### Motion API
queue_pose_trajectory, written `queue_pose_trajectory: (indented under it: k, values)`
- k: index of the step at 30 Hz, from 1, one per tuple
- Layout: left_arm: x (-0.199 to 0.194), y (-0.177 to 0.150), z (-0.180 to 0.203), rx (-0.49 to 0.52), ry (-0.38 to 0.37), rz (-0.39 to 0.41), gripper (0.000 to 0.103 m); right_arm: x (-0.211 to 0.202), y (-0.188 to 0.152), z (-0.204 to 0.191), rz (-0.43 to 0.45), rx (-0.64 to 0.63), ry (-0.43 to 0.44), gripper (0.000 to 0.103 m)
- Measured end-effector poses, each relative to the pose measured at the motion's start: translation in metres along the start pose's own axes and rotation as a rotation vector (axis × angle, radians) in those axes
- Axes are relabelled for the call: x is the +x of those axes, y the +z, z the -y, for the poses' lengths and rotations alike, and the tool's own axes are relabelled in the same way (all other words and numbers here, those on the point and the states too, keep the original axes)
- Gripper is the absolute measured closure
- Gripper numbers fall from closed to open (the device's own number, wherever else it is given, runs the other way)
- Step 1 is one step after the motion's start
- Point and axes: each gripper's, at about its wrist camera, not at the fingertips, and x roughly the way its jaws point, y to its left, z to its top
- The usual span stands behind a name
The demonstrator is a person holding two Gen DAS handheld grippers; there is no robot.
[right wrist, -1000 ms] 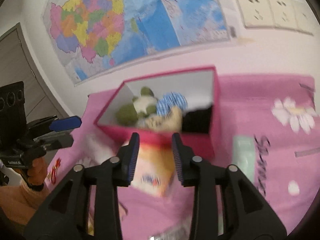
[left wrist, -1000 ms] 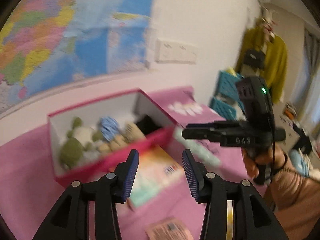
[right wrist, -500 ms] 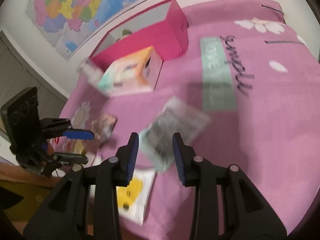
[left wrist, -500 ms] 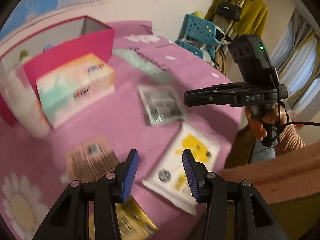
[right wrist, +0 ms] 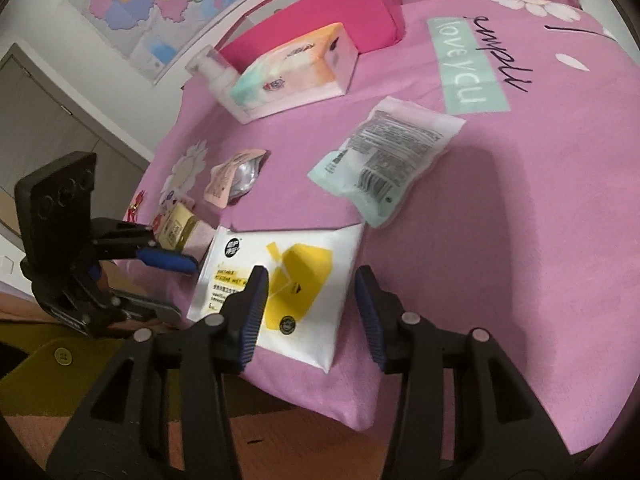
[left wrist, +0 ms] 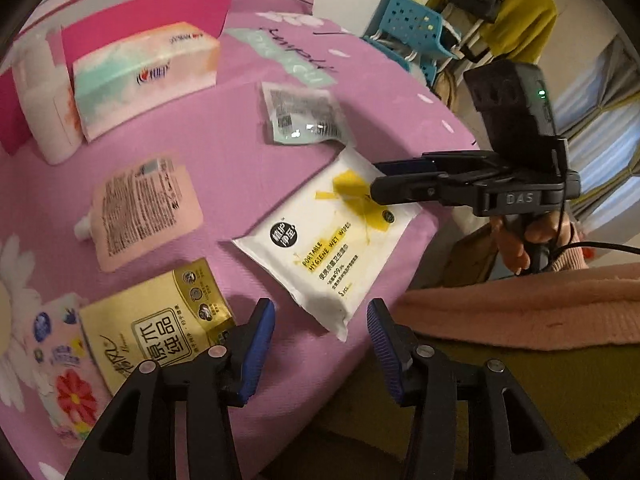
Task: Organize soft objects
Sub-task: 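Lower the right tool onto the white wet wipes packet and grasp it, then lift the wet wipes packet into the pink box and release it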
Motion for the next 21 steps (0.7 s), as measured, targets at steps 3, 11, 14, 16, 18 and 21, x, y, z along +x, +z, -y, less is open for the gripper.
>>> queue_pose_trajectory:
  k: [3,11,14,16,18,21]
  values:
    - [0.002,0.004,0.003,-0.009,-0.009,-0.001,0.054,0.0,-0.002,0.001,0.005,0.004,0.012,0.056]
    - [0.017,0.021,-0.003,-0.089,-0.014,0.012,0.055,0.002,-0.003,0.0,0.038,0.027,0.038,0.056]
    - [0.015,0.02,-0.005,-0.09,0.028,0.03,0.064,0.002,-0.001,0.003,0.049,0.045,0.033,0.065]
    - [0.01,0.023,-0.008,-0.097,0.034,0.047,0.068,0.001,0.001,0.002,0.059,0.041,0.032,0.067]
    - [0.007,0.025,-0.012,-0.097,0.043,0.063,0.069,0.0,0.004,-0.001,0.067,0.032,0.025,0.068]
    - [-0.004,0.027,-0.016,-0.098,0.047,0.094,0.069,-0.006,0.013,-0.004,0.093,0.019,0.022,0.07]
